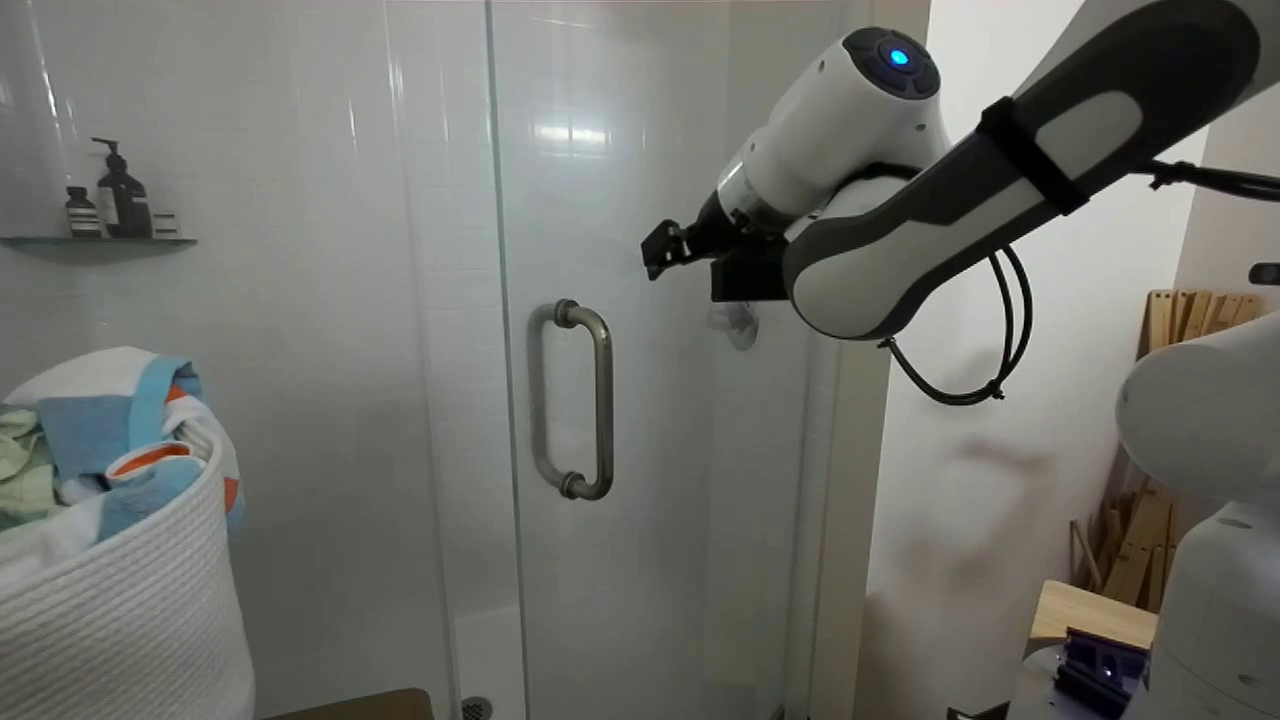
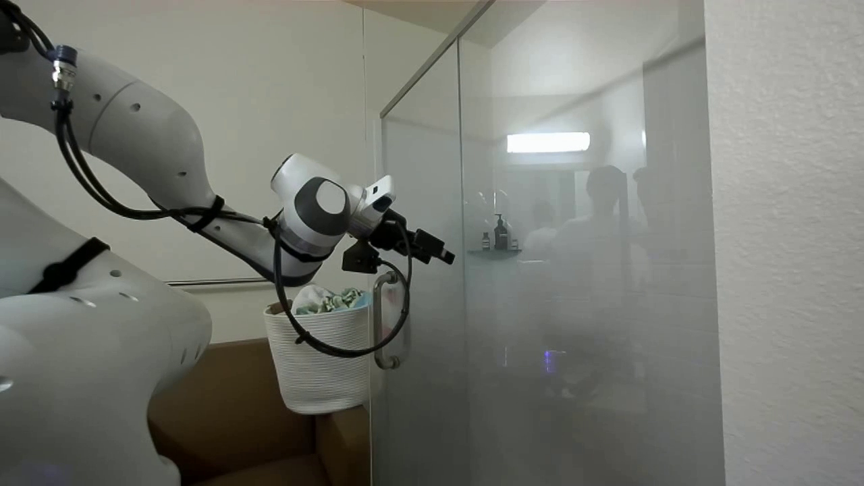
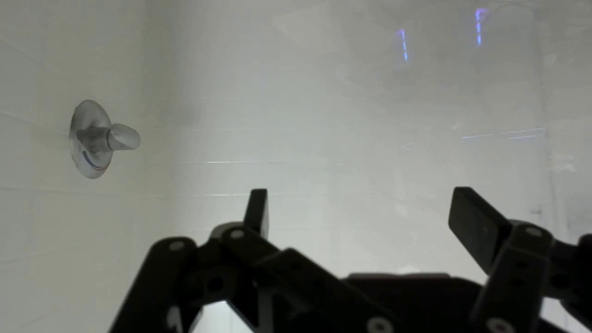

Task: Close the shower door.

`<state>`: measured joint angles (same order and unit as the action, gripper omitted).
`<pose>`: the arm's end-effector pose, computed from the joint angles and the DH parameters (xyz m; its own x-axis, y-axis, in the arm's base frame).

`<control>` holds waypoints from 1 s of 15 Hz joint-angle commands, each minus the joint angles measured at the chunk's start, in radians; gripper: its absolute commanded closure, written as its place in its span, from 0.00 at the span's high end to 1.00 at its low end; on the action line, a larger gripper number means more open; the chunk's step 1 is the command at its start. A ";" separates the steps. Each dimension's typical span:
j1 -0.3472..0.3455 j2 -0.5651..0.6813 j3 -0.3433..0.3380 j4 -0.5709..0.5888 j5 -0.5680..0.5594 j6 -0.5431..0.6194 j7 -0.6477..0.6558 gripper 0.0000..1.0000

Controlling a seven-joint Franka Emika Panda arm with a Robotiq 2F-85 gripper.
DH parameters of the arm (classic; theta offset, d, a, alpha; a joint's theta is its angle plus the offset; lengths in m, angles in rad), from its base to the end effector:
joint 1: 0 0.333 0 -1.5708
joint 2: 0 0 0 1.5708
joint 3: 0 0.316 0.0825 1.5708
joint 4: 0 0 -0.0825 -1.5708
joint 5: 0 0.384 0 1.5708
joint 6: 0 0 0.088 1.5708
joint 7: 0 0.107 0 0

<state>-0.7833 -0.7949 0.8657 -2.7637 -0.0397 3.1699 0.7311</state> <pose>0.4019 0.0587 0.4753 0.4039 -0.2245 0.8868 -0.4362 -0.8994 -0.0291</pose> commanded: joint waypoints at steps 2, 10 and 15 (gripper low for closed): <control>-0.038 0.032 0.046 0.027 0.057 0.053 -0.051 1.00; -0.168 0.030 0.164 0.084 0.085 0.055 -0.045 1.00; -0.248 0.030 0.240 0.131 0.113 0.043 -0.035 1.00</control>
<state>-0.9697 -0.7913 1.0598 -2.6657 0.0337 3.1911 0.7311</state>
